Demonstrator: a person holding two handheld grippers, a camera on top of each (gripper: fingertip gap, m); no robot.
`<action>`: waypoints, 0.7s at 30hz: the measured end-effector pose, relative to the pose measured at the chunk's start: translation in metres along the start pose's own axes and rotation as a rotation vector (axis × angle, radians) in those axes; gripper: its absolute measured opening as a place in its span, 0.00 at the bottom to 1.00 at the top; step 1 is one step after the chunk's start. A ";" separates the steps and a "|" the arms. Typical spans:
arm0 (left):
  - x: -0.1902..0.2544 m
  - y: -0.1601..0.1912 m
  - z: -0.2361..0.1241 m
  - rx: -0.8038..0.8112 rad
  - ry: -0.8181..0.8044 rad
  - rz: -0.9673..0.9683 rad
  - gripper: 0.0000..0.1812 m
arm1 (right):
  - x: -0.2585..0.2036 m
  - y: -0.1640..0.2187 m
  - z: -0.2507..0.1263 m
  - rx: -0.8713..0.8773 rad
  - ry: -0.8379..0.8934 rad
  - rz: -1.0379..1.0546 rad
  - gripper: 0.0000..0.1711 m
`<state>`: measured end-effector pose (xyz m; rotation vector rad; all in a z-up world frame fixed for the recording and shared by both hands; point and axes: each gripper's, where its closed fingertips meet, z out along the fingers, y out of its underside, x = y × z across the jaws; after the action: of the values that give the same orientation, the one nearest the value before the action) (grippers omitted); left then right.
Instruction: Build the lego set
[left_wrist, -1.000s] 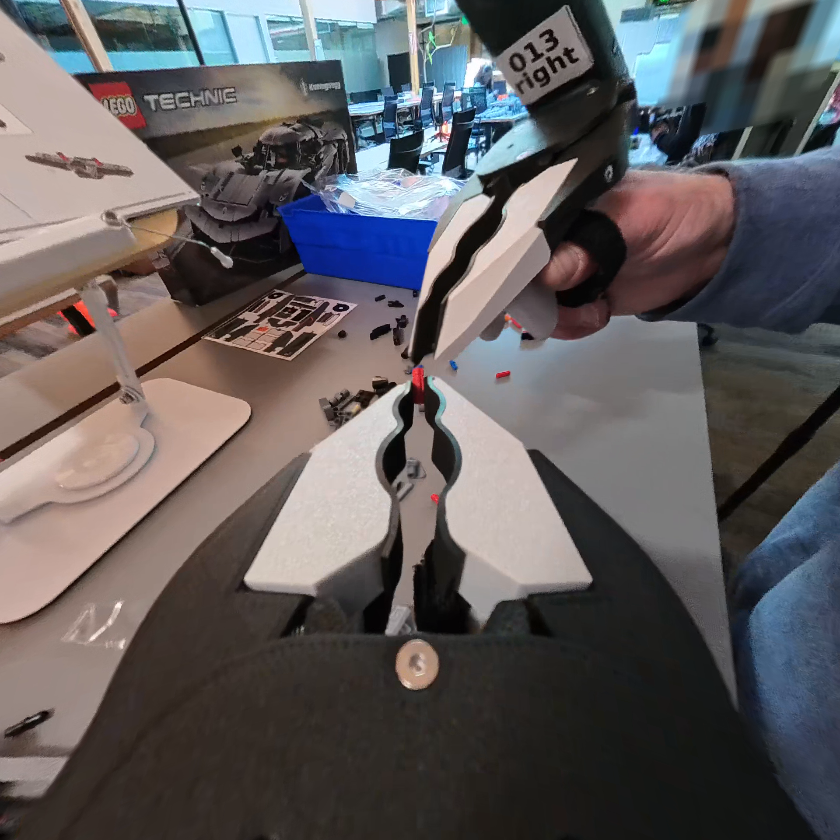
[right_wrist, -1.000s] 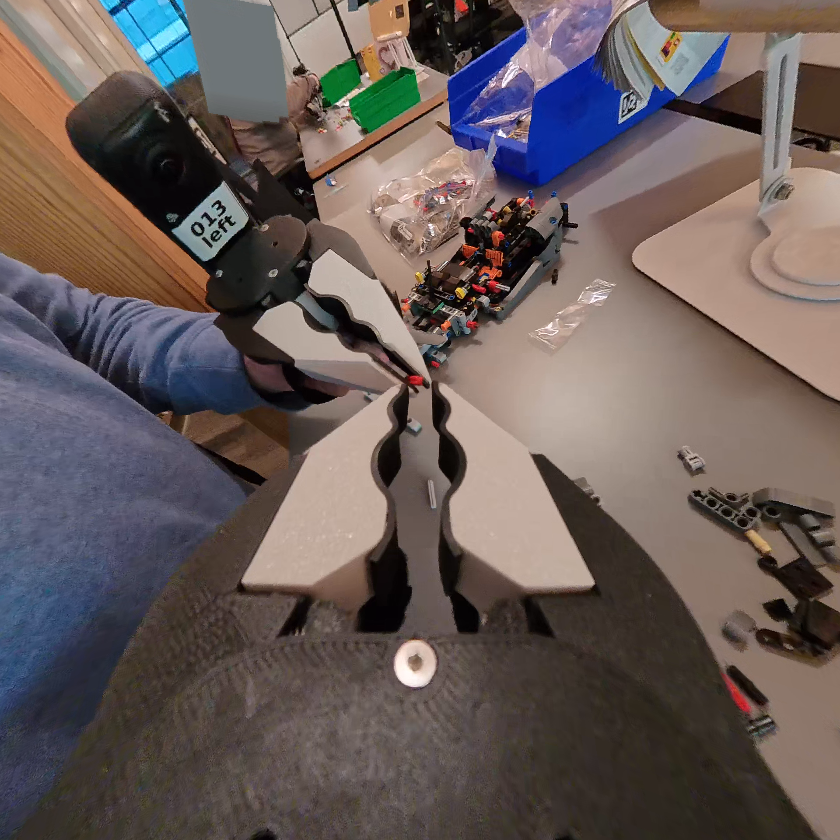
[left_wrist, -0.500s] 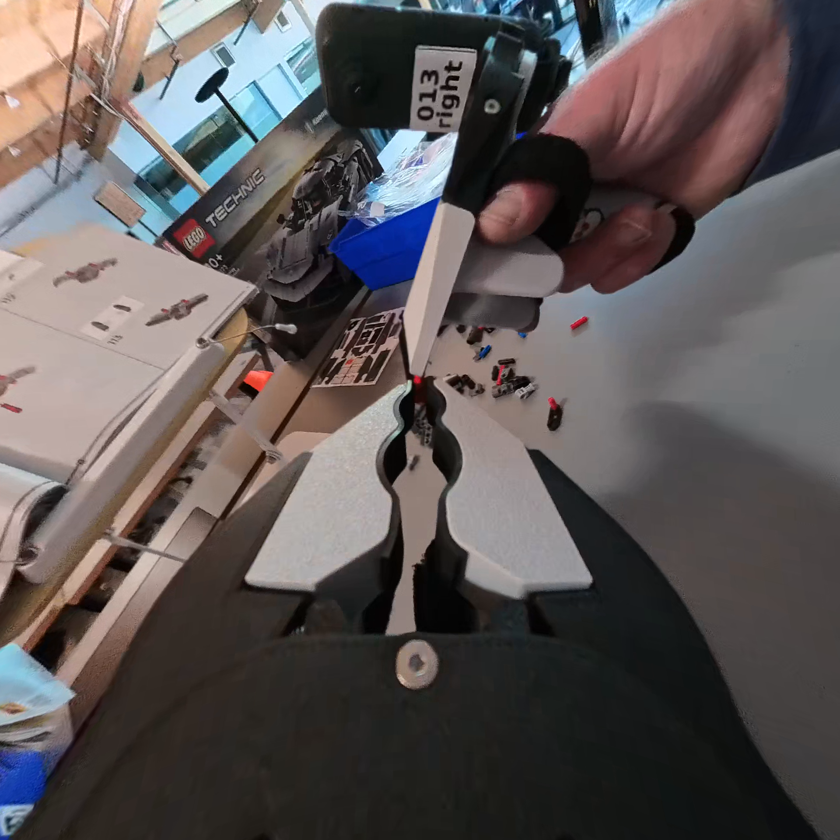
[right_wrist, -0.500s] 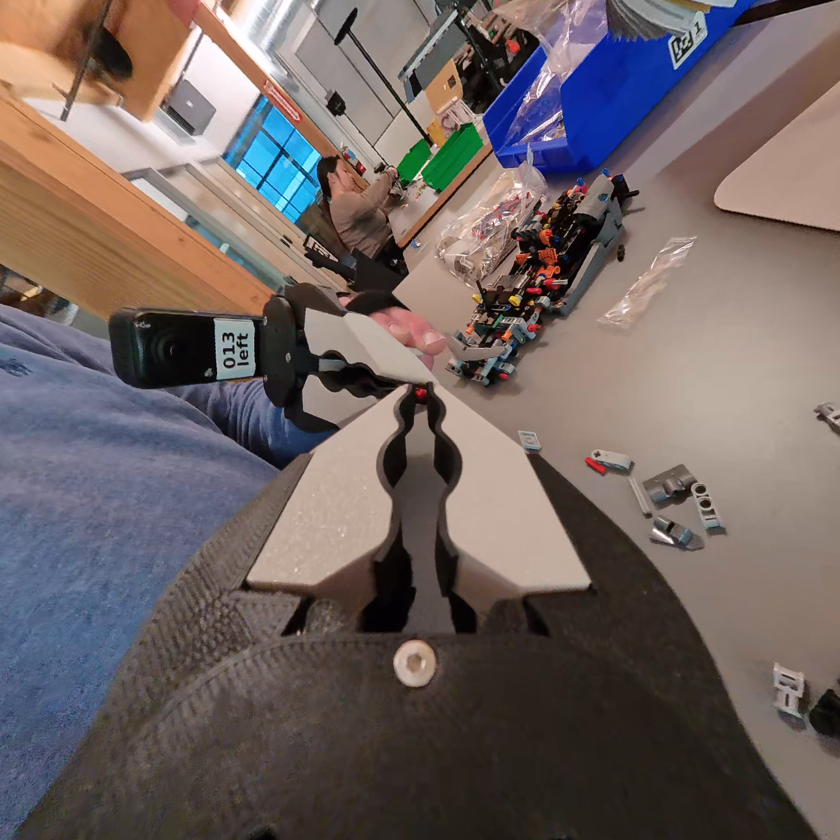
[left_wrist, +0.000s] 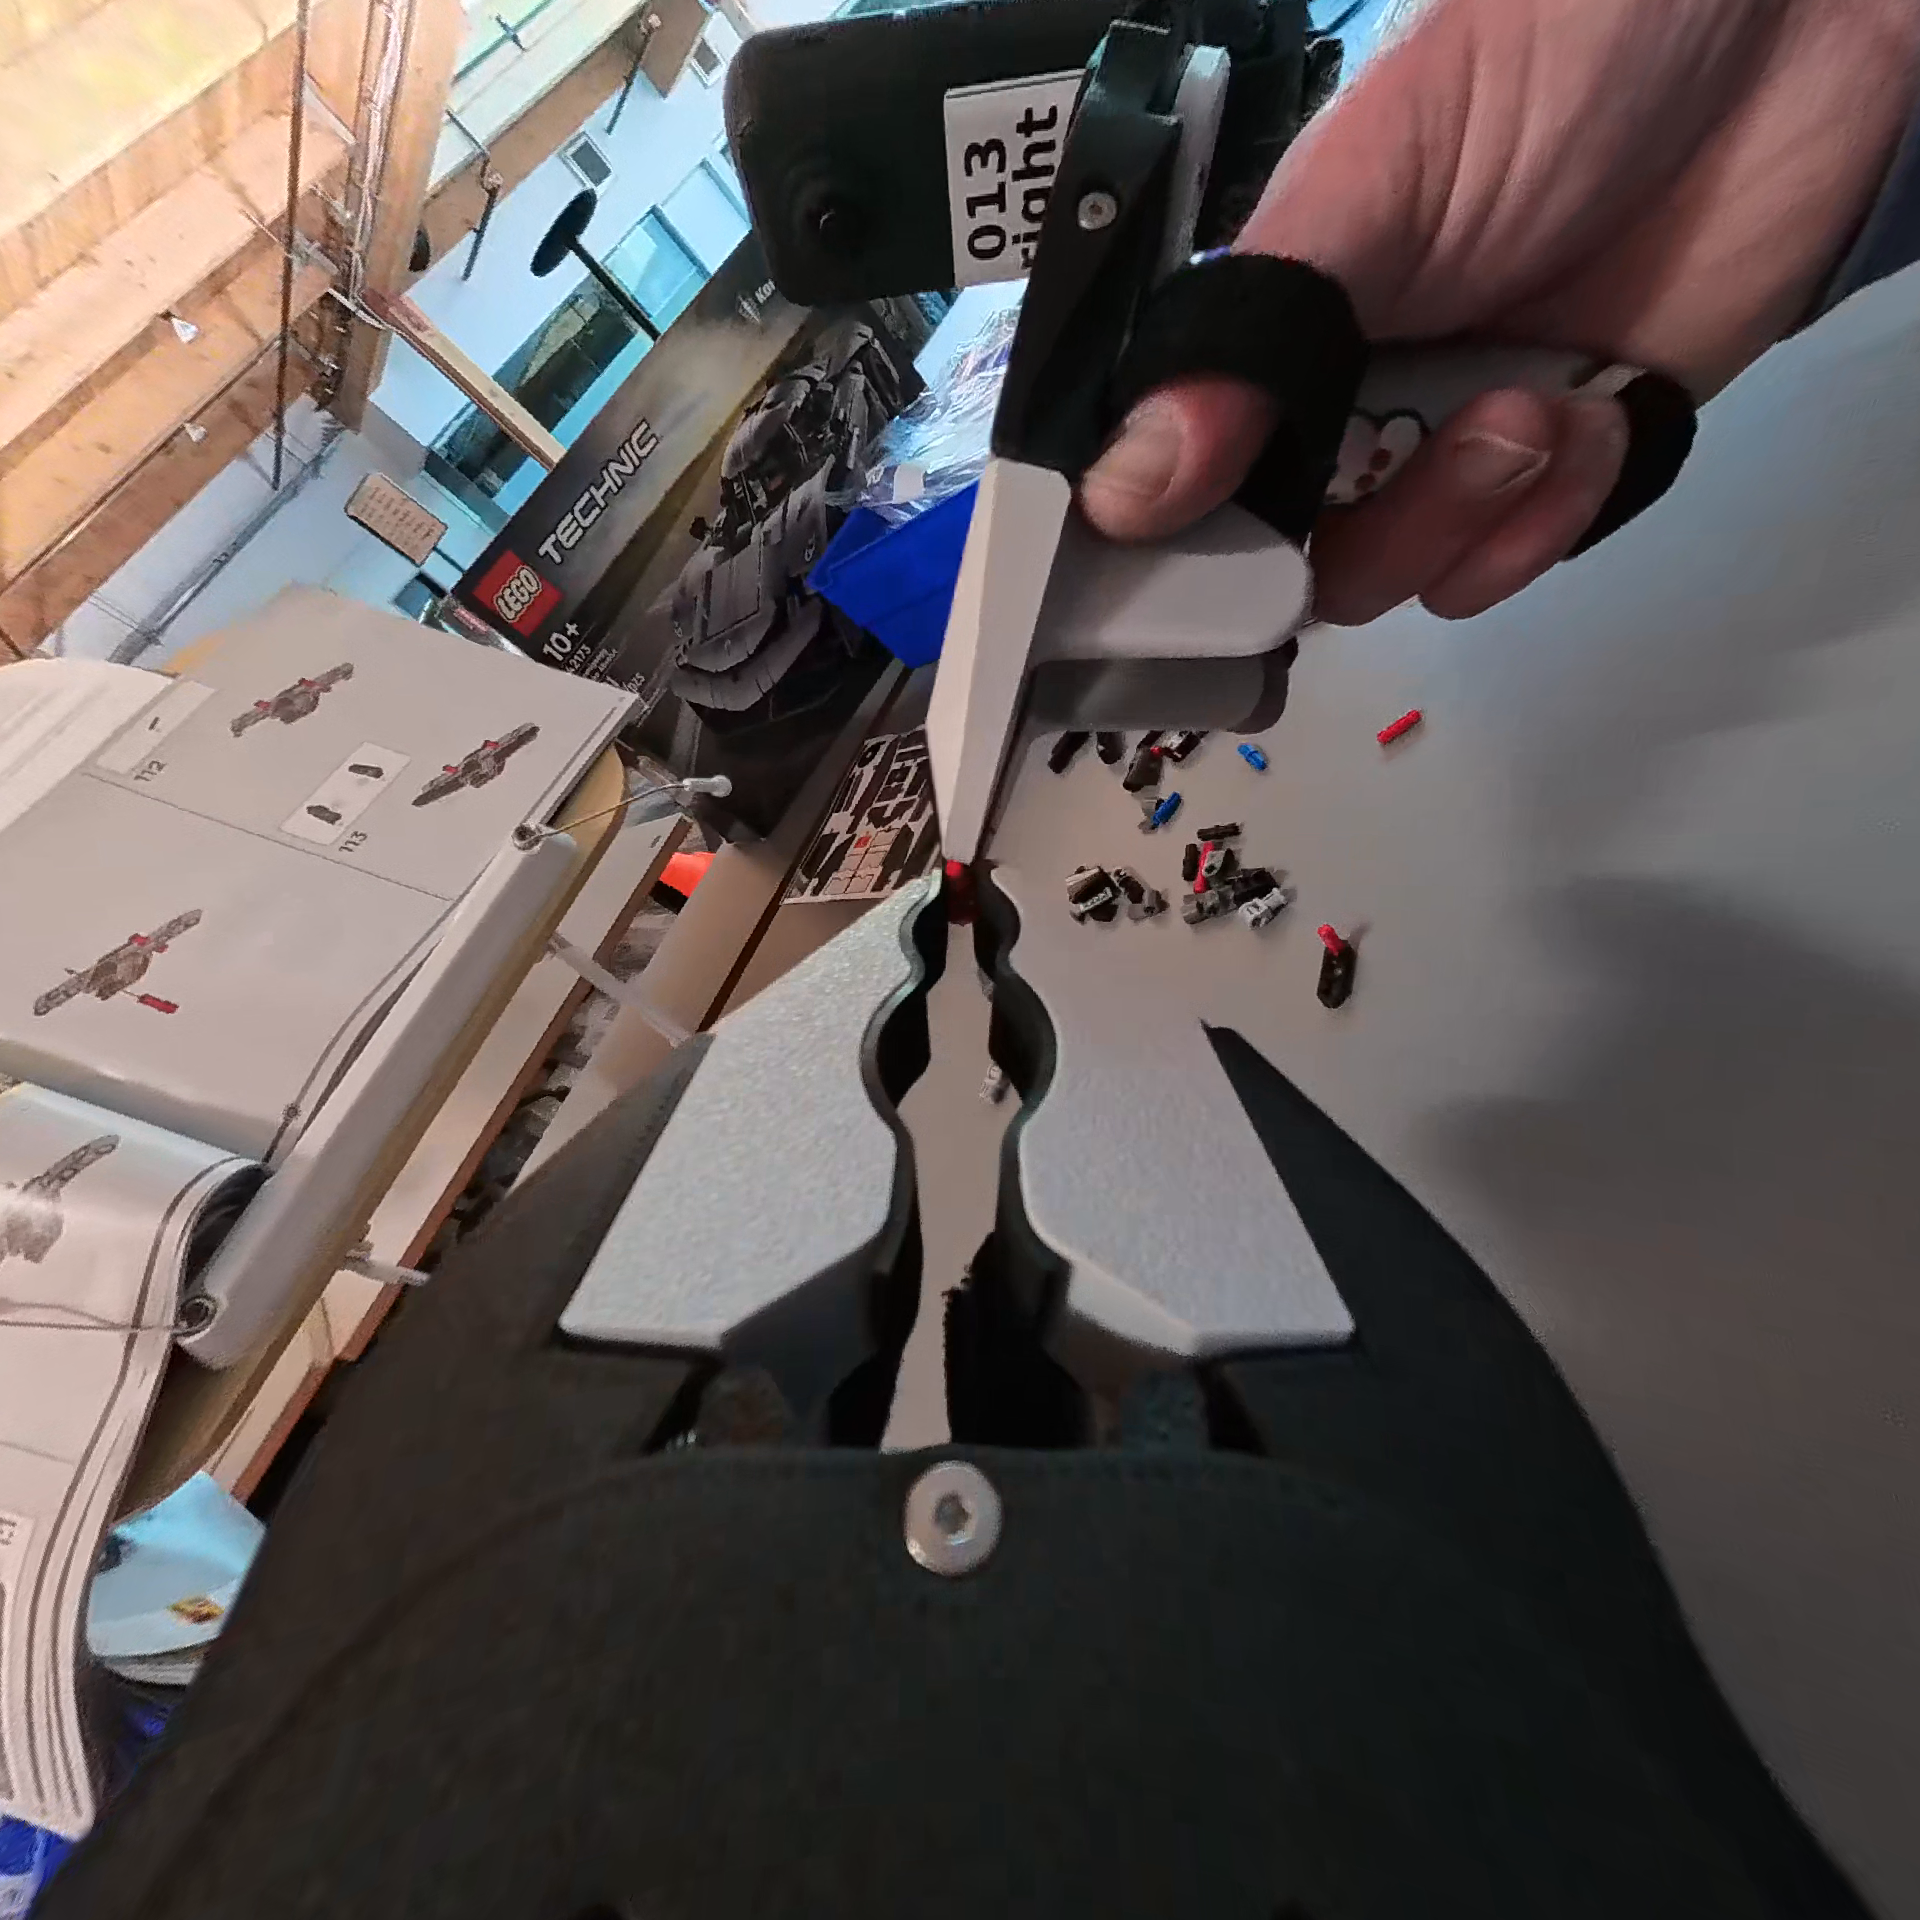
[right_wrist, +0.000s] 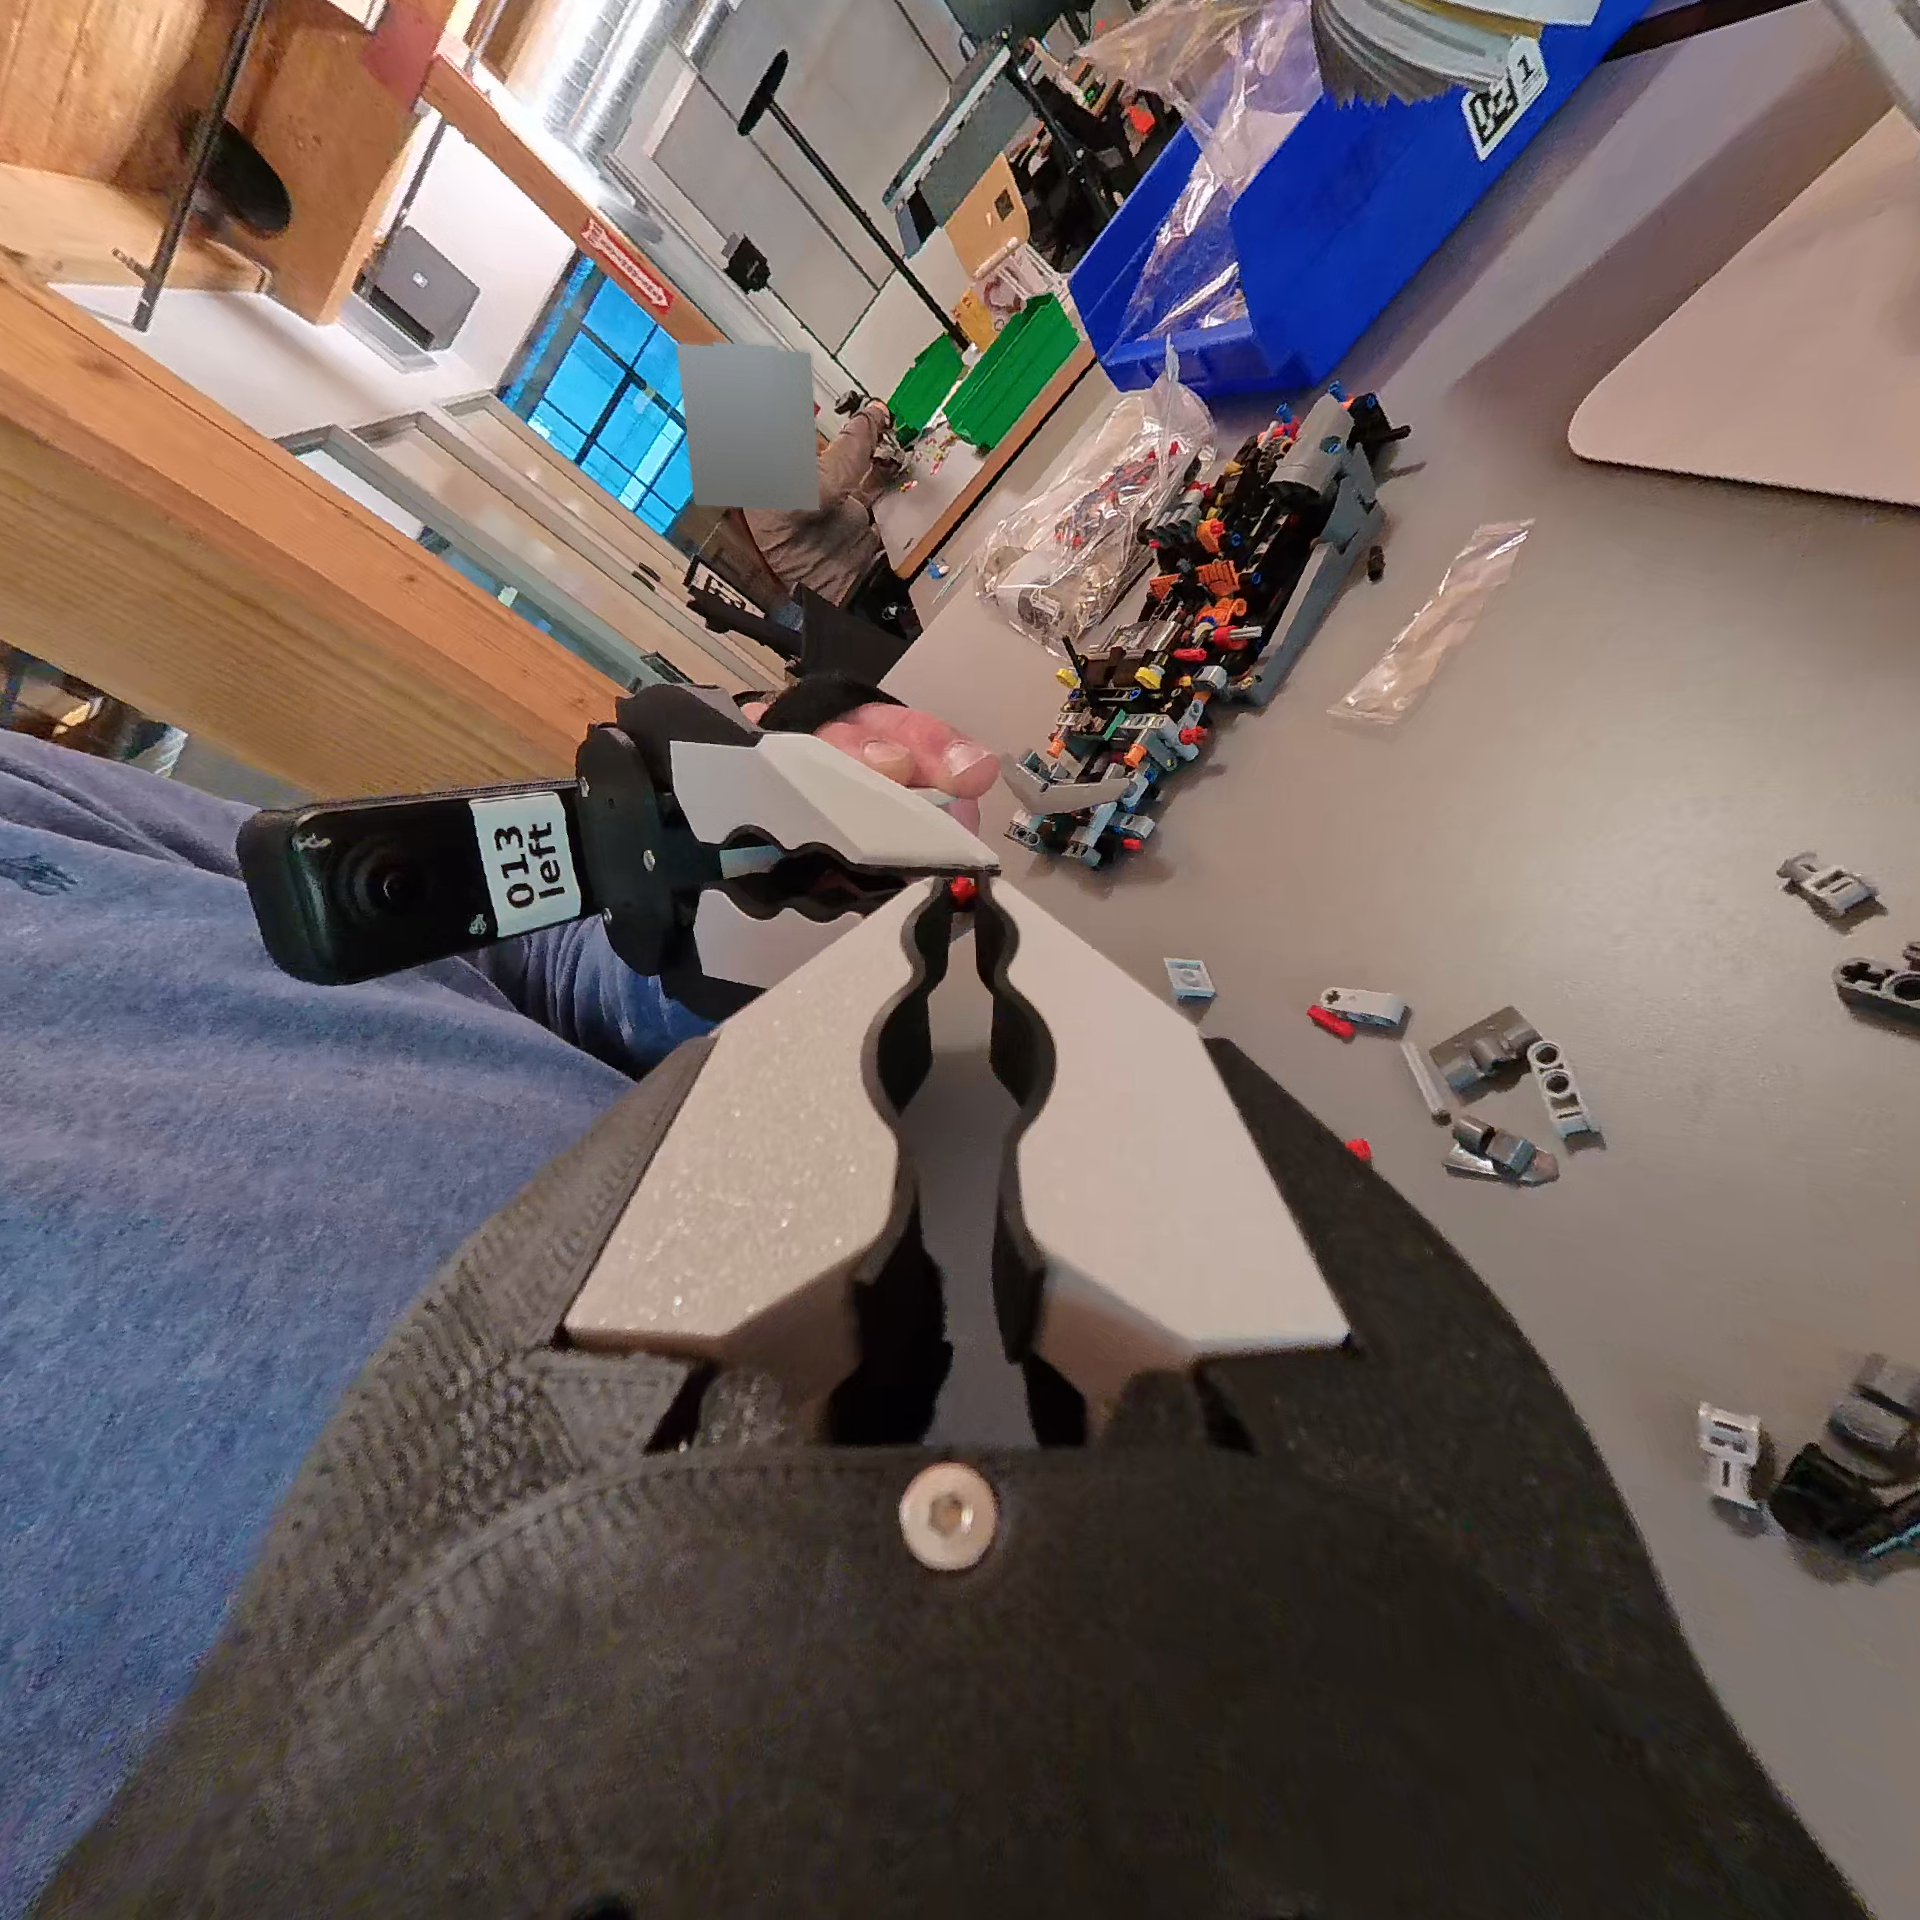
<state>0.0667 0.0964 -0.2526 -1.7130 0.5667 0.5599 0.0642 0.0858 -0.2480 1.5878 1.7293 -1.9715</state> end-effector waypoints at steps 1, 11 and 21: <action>0.001 0.000 0.001 -0.003 -0.001 0.010 0.01 | 0.001 0.000 -0.001 0.001 0.000 -0.002 0.01; 0.042 0.037 0.025 -0.166 0.283 -0.272 0.10 | 0.040 0.019 -0.065 0.014 0.243 -0.064 0.00; 0.115 0.074 0.066 -0.425 0.576 -0.343 0.09 | 0.060 0.074 -0.093 -0.019 0.329 -0.016 0.01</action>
<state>0.1030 0.1374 -0.3945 -2.3374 0.5568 -0.0827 0.1416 0.1623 -0.3257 1.9895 1.8635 -1.7723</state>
